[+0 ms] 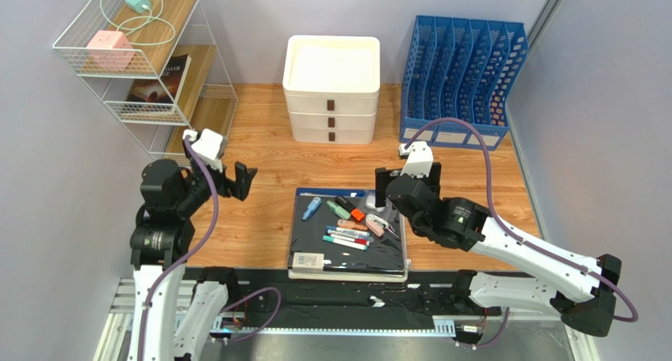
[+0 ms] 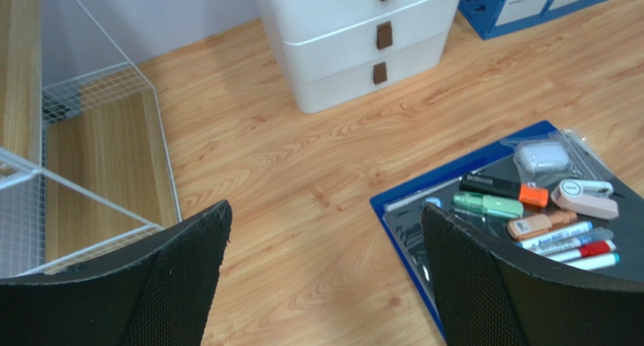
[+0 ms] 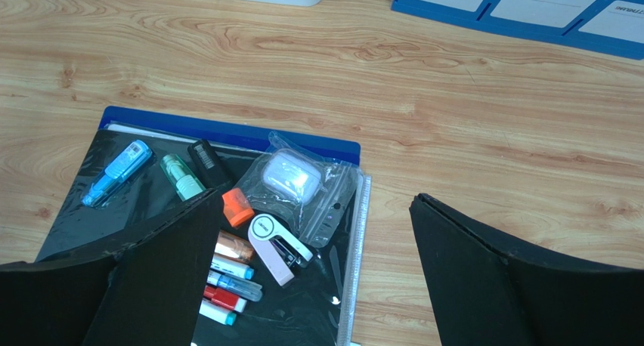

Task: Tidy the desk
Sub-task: Move the storage box to the center of the board.

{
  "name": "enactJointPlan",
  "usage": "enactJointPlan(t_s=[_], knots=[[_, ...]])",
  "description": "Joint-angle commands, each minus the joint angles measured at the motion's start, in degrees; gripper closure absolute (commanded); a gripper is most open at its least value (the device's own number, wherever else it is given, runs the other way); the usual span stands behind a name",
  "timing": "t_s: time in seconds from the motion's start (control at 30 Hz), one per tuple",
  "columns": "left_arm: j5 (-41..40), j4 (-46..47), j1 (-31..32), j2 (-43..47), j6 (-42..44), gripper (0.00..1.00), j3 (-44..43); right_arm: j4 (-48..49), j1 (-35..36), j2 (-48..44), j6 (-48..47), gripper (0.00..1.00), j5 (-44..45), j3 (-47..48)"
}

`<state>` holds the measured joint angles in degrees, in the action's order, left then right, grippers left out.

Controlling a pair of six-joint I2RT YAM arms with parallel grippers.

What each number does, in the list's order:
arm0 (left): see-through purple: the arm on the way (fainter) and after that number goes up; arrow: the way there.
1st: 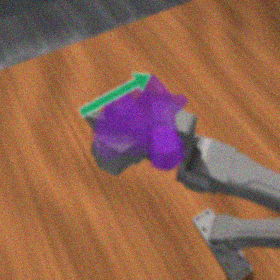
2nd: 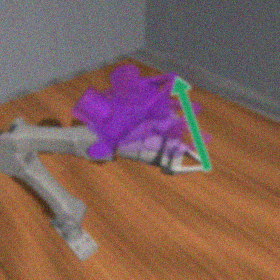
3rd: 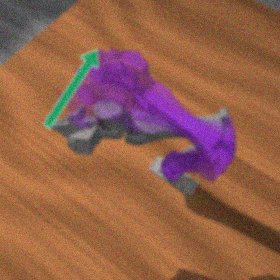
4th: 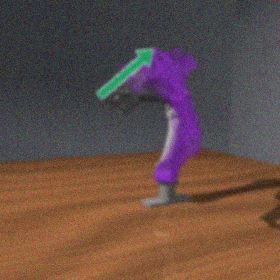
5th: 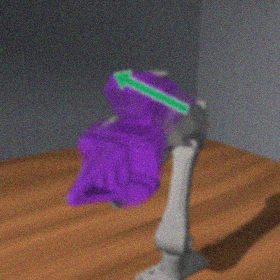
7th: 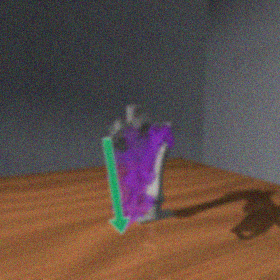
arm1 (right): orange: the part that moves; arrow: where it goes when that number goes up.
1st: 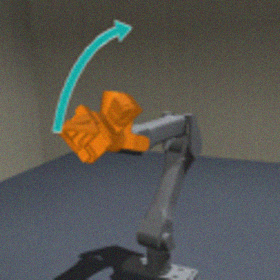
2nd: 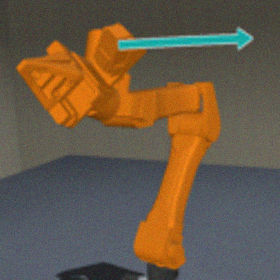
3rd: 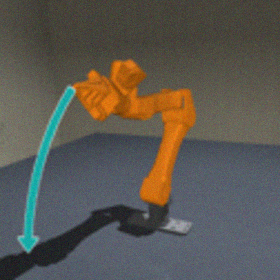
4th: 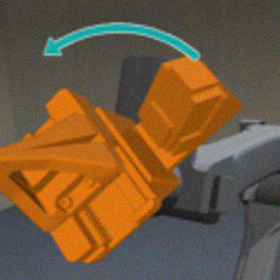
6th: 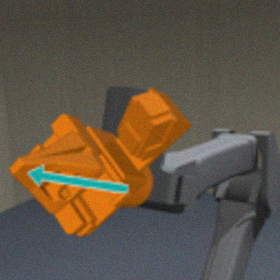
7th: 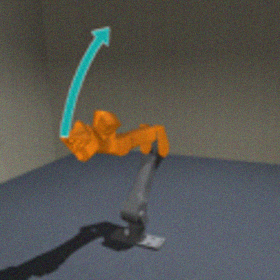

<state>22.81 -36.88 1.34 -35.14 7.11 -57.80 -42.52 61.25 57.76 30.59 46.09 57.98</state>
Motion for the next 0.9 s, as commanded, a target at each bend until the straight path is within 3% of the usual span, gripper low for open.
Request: enactJointPlan(t_s=[0.0,0.07,0.23,0.37,0.53,0.7,0.87], knots=[[0.9,16.1,-0.3,-6.8,-3.7,0.01,-0.5,5.7,0.7,0.2,-1.0,0.0,2.9,-1.9],[1.1,18.4,-0.2,-14.4,-4.8,0.01,-3.5,7.0,1.0,0.6,-1.8,0.0,3.4,-2.6],[-1.4,15.9,2.6,-37.1,-4.9,0.0,-20.8,9.7,1.6,2.5,-3.4,0.0,5.2,-3.2],[-6.1,16.1,5.2,-48.8,-4.5,0.01,-30.4,10.0,2.5,3.4,-4.2,0.0,6.9,-2.9],[-8.1,12.3,6.5,-65.9,-5.5,0.0,-48.3,12.2,3.5,1.8,-5.4,0.0,7.0,-4.2],[-8.5,11.4,7.8,-75.3,-6.8,0.0,-58.7,15.5,4.0,-1.2,-6.2,0.0,5.6,-7.5],[-11.7,12.3,8.4,-81.1,-6.8,0.02,-61.3,15.5,4.1,-3.5,-5.6,0.0,3.8,-8.5]])
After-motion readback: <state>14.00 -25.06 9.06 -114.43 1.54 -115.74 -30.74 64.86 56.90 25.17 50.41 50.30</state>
